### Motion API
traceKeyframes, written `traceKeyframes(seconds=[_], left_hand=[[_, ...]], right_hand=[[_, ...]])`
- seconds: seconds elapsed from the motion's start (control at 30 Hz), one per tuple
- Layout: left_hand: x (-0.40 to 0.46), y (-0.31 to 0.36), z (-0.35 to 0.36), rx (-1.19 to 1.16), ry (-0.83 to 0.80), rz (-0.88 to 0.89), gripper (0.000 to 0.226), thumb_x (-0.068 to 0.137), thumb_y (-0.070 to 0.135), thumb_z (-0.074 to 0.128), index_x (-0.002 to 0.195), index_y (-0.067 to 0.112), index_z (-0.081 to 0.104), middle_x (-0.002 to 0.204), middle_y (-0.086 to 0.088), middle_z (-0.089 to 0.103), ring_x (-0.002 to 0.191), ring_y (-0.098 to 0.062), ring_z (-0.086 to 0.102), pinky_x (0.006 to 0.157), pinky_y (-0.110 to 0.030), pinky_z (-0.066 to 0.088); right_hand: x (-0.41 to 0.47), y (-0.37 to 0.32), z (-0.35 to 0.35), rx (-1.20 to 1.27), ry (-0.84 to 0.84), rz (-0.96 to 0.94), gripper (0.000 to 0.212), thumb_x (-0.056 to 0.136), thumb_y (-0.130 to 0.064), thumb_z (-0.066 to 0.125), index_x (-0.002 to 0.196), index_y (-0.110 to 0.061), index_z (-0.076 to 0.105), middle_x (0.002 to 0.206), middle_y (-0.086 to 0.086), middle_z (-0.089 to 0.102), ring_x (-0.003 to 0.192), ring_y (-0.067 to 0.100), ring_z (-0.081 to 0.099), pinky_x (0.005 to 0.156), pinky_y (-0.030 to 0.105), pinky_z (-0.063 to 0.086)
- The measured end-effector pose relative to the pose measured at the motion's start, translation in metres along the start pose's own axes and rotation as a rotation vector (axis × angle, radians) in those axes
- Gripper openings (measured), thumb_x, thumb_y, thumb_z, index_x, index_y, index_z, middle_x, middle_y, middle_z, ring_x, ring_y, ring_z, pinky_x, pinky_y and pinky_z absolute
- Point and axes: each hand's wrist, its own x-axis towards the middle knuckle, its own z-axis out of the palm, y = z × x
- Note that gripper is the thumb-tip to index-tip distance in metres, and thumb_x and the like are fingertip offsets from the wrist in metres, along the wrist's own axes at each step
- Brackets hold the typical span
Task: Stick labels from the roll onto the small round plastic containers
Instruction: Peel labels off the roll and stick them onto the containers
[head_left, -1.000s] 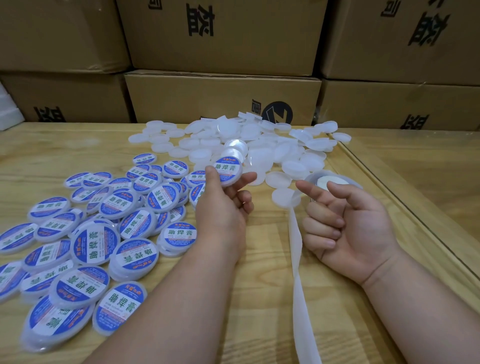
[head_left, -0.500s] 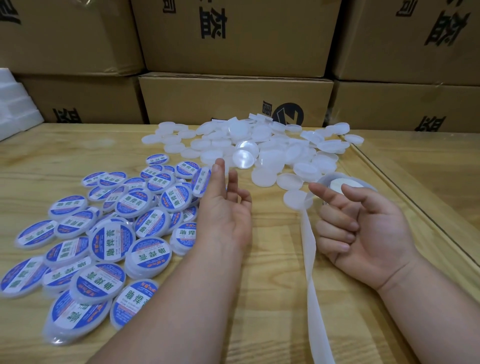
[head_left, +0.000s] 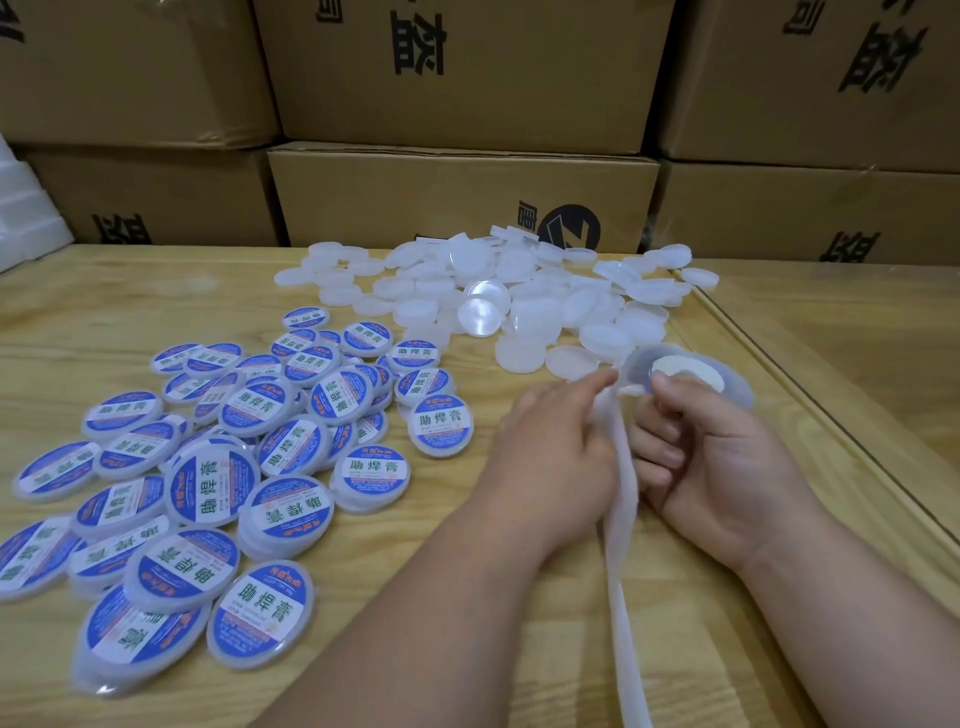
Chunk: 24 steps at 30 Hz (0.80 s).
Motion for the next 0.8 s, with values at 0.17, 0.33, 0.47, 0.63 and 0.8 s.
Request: traceKeyframes(seconds=[0.17,0.33,0.47,0.63,0.8], left_hand=[[-0.004,0.005,0.001,0.291,-0.088,0.038,0.062,0.084,0.028,0.038,0.144,0.040,0.046,0.137,0.013,0.058,0.138,-0.018,0.032,0.113,-0.038,0.022],[-0.005,0.007,-0.002,0.276,-0.033,0.013,0.053,0.084,0.031,0.044,0.136,0.040,0.053,0.132,0.013,0.052,0.129,-0.015,0.034,0.109,-0.035,0.025],[-0.004,0.004,0.001,0.383,-0.107,0.079,0.052,0.094,0.027,0.047,0.144,0.039,0.049,0.152,0.013,0.043,0.143,-0.015,0.025,0.118,-0.034,0.015],[-0.004,0.001,0.003,0.362,-0.051,0.067,0.032,0.098,0.034,0.050,0.128,0.037,0.060,0.133,0.015,0.052,0.126,-0.016,0.035,0.108,-0.033,0.027],[-0.003,0.002,0.003,0.431,-0.060,0.031,0.043,0.099,0.032,0.046,0.141,0.038,0.049,0.154,0.008,0.041,0.139,-0.021,0.028,0.114,-0.038,0.024]], right_hand=[[-0.001,0.005,0.002,-0.123,0.009,-0.066,0.033,0.084,-0.025,0.067,0.058,-0.020,0.046,0.059,-0.001,0.024,0.045,0.008,0.023,0.038,0.021,0.027],[-0.002,0.012,-0.003,-0.609,0.271,-0.311,0.030,0.093,-0.031,0.071,0.065,-0.020,0.066,0.057,-0.001,0.056,0.053,0.013,0.049,0.054,0.027,0.042],[0.001,0.018,-0.005,-0.857,0.393,-0.449,0.031,0.100,-0.030,0.062,0.072,-0.018,0.066,0.059,-0.009,0.064,0.057,0.011,0.055,0.062,0.031,0.046],[0.002,0.017,-0.005,-0.929,0.422,-0.427,0.034,0.087,-0.051,0.070,0.075,-0.020,0.062,0.048,-0.020,0.056,0.047,-0.002,0.052,0.049,0.011,0.038],[0.006,0.017,-0.010,-0.991,0.395,-0.295,0.015,0.084,-0.039,0.074,0.089,-0.025,0.070,0.062,-0.017,0.069,0.058,-0.002,0.063,0.063,0.027,0.046]])
